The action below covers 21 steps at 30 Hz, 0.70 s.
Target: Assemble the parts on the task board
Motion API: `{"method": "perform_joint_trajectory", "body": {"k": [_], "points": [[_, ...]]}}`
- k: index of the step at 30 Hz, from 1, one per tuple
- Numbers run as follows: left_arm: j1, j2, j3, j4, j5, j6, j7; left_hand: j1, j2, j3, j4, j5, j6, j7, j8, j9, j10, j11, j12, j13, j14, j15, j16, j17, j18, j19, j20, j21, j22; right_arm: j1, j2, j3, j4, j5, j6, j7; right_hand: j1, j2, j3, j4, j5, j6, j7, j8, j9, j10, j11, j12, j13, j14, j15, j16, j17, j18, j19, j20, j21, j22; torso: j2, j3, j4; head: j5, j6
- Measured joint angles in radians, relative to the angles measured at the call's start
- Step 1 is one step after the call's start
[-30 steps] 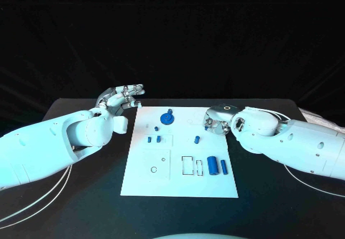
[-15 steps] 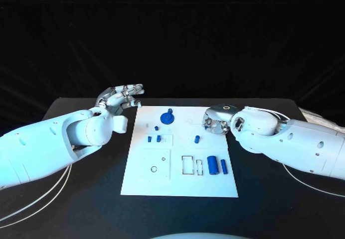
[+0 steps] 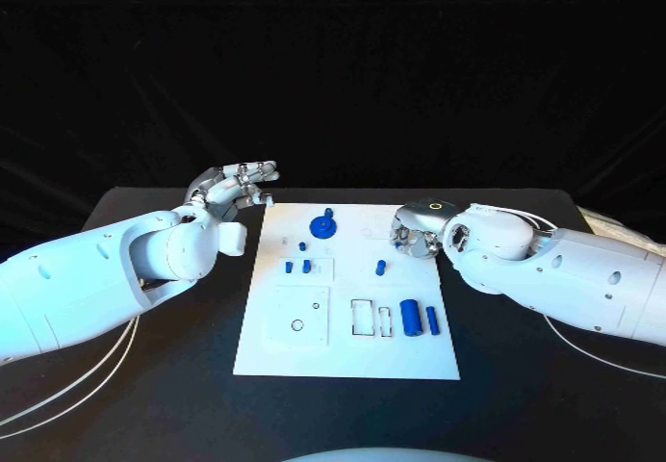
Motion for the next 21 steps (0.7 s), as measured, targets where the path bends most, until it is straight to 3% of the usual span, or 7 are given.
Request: {"method": "perform_joint_trajectory", "body": {"k": [15, 21], "points": [[0.0, 0.001, 0.0, -0.002, -0.004, 0.001, -0.001, 0.0, 0.0, 0.0, 0.0, 0.0, -0.004, 0.004, 0.0, 0.0, -0.004, -0.004, 0.004, 0.001, 0.0, 0.0, 0.0, 0.0, 0.0, 0.0, 0.0, 0.0, -0.001, -0.017, -0.02, -0.004, 0.034, -0.023, -0.064, -0.017, -0.012, 0.012, 0.003, -0.003, -0.005, 0.001, 0.001, 0.003, 0.006, 0.004, 0.004, -0.004, 0.001, 0.0, 0.0, 0.008, 0.006, -0.011, 0.007, 0.0, 0.011, 0.021, -0.001, 0.0006, -0.0003, 0.002, -0.003], [0.0, 0.001, 0.0, -0.003, -0.004, 0.001, -0.002, 0.0, 0.0, -0.003, -0.003, 0.0, -0.004, 0.004, 0.004, 0.0, -0.004, -0.004, 0.008, 0.002, 0.0, 0.0, 0.0, -0.002, 0.0, 0.0, 0.0, 0.0, -0.001, -0.017, -0.041, 0.009, 0.068, -0.011, -0.105, -0.014, -0.014, 0.009, 0.006, -0.006, -0.008, 0.001, 0.001, 0.003, 0.009, 0.013, -0.002, -0.008, 0.001, 0.0, 0.0, 0.008, 0.006, -0.01, 0.01, -0.004, 0.015, 0.025, -0.002, 0.0, -0.0006, 0.002, -0.001]]}}
